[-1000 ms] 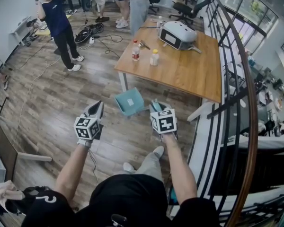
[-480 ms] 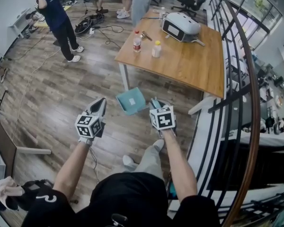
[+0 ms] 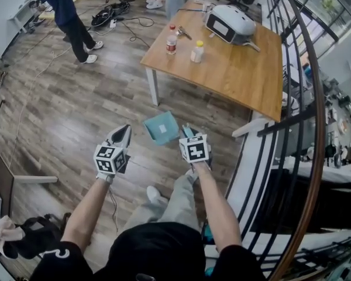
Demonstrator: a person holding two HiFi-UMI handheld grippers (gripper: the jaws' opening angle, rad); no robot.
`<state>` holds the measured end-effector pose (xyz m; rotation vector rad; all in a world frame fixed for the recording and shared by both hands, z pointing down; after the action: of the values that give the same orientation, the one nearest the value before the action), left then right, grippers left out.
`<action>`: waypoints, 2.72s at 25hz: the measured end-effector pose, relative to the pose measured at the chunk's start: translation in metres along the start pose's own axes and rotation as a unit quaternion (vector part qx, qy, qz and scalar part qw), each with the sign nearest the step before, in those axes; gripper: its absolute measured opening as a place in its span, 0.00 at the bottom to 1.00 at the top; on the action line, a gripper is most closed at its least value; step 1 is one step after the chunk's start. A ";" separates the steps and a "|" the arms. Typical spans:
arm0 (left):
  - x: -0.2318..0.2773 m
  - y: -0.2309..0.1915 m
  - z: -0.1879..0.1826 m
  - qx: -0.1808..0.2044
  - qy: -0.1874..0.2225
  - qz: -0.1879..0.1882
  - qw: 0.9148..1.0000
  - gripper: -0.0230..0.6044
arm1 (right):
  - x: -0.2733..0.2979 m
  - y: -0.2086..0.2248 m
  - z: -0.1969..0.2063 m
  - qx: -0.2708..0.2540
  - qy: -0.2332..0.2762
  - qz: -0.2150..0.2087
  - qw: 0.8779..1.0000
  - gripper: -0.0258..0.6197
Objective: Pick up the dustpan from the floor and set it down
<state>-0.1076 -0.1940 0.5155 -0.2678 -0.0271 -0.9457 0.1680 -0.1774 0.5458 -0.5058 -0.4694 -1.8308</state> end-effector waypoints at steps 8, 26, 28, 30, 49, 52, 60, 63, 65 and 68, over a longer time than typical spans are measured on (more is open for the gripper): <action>0.028 -0.018 0.046 -0.012 -0.025 -0.009 1.000 0.04 | 0.060 0.002 0.045 -0.024 -0.021 0.000 0.999 0.18; 0.068 -0.073 0.146 -0.029 -0.073 -0.040 0.996 0.04 | 0.208 0.025 0.149 -0.048 -0.060 0.001 0.997 0.18; 0.070 -0.079 0.151 -0.032 -0.074 -0.043 0.996 0.04 | 0.220 0.026 0.155 -0.047 -0.063 0.002 0.997 0.18; 0.070 -0.084 0.156 -0.035 -0.075 -0.047 0.995 0.04 | 0.230 0.025 0.161 -0.048 -0.064 0.004 0.997 0.18; 0.057 -0.090 0.190 -0.060 -0.081 -0.064 0.993 0.03 | 0.260 -0.004 0.173 -0.040 -0.065 -0.021 0.997 0.20; 0.054 -0.088 0.186 -0.058 -0.079 -0.066 0.993 0.04 | 0.258 -0.006 0.174 -0.031 -0.068 -0.035 0.997 0.31; 0.043 -0.080 0.172 -0.047 -0.073 -0.069 0.994 0.04 | 0.231 -0.007 0.151 -0.031 -0.044 -0.045 0.998 0.36; 0.042 -0.077 0.165 -0.044 -0.071 -0.069 0.994 0.04 | 0.219 -0.008 0.136 -0.025 -0.029 -0.049 0.998 0.36; 0.042 -0.073 0.157 -0.040 -0.068 -0.067 0.995 0.04 | 0.207 -0.009 0.125 -0.022 -0.022 -0.049 0.998 0.36; 0.041 -0.068 0.142 -0.029 -0.066 -0.064 0.995 0.04 | 0.187 -0.011 0.107 -0.013 -0.006 -0.048 0.999 0.35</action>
<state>-0.1244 -0.2306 0.6735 -0.3855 -0.1400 -1.0550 0.1159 -0.2613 0.7377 -0.5187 -0.4859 -1.9286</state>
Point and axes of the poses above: the fingertips, and each gripper's own axes: x forward along the fingers, y to its right, z out of its underside, the point moved 7 cm from there along -x, backward along the fingers, and after that the axes turned 11 degrees about y, right-handed, at the moved point
